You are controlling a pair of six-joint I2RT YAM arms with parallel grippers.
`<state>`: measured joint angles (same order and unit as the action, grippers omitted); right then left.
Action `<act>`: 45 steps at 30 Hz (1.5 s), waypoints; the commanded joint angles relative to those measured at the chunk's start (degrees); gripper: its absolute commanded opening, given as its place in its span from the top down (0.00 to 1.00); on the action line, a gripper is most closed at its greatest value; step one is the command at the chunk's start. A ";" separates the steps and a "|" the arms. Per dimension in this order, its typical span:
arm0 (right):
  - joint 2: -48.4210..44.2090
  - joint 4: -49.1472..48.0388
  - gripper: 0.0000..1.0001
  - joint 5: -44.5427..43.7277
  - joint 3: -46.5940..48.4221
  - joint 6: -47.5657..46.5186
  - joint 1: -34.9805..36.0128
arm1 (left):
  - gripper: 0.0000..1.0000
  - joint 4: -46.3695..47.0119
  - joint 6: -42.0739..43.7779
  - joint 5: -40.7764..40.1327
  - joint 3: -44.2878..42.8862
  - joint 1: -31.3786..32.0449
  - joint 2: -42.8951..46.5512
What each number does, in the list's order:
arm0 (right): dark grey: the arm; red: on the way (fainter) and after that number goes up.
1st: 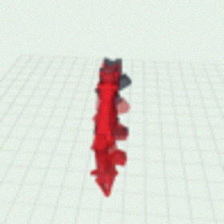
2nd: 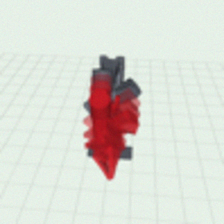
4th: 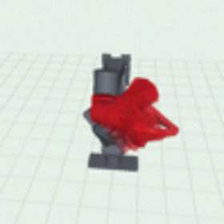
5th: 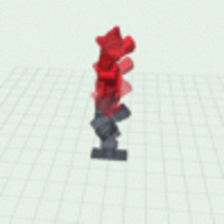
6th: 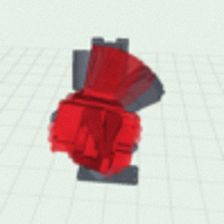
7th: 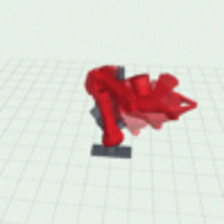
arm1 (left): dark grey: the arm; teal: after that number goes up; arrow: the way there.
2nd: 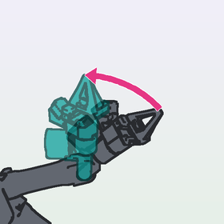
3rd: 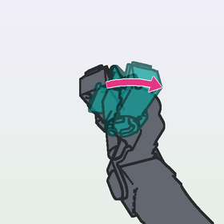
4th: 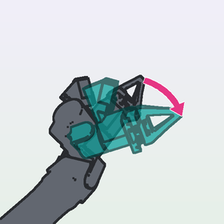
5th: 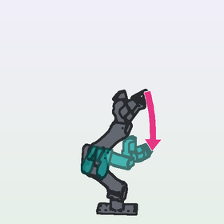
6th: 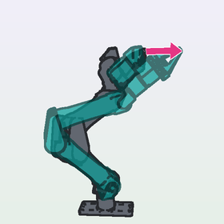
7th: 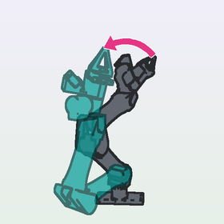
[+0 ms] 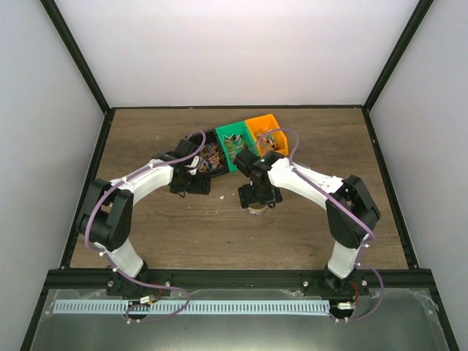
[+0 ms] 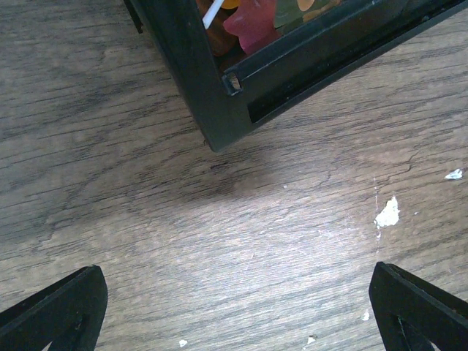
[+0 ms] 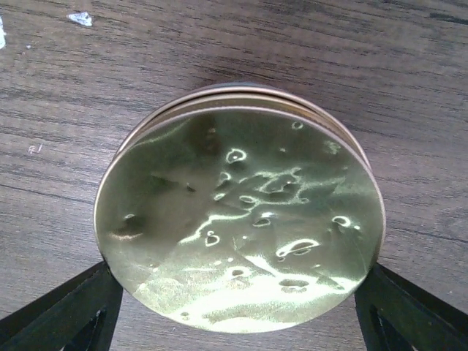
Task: Pack the candies
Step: Close the bottle lid on the packing bottle.
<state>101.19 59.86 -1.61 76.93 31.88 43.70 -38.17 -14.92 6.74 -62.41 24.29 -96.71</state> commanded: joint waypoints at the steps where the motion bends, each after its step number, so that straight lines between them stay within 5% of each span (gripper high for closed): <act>1: -0.94 -0.03 0.13 -0.58 0.60 -0.83 -0.81 | 0.00 0.32 0.24 0.31 -0.08 -0.50 -0.63; 25: -4.50 3.49 0.07 -3.46 6.00 0.16 -1.16 | 0.00 1.09 0.49 0.95 0.32 -0.49 -1.95; 28: -3.57 3.68 0.17 -4.29 7.86 0.11 -1.16 | 0.00 1.08 0.72 0.96 0.36 -0.52 -2.02; 32: -0.96 3.72 0.65 -4.82 10.50 0.20 -1.16 | 0.00 1.20 0.86 1.42 0.52 -0.50 -1.95; 34: 0.13 3.75 0.77 -5.04 11.31 0.20 -1.23 | 0.00 1.34 0.94 2.13 0.78 -0.48 -1.76; 45: 1.43 -1.10 0.82 -1.45 7.07 -0.57 -2.81 | 0.00 1.70 0.69 2.99 2.11 -0.48 -1.11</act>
<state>102.59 61.12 -4.43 85.41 31.88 41.85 -37.50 -14.70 9.15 -60.88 24.08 -98.04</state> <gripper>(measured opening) 0.176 0.999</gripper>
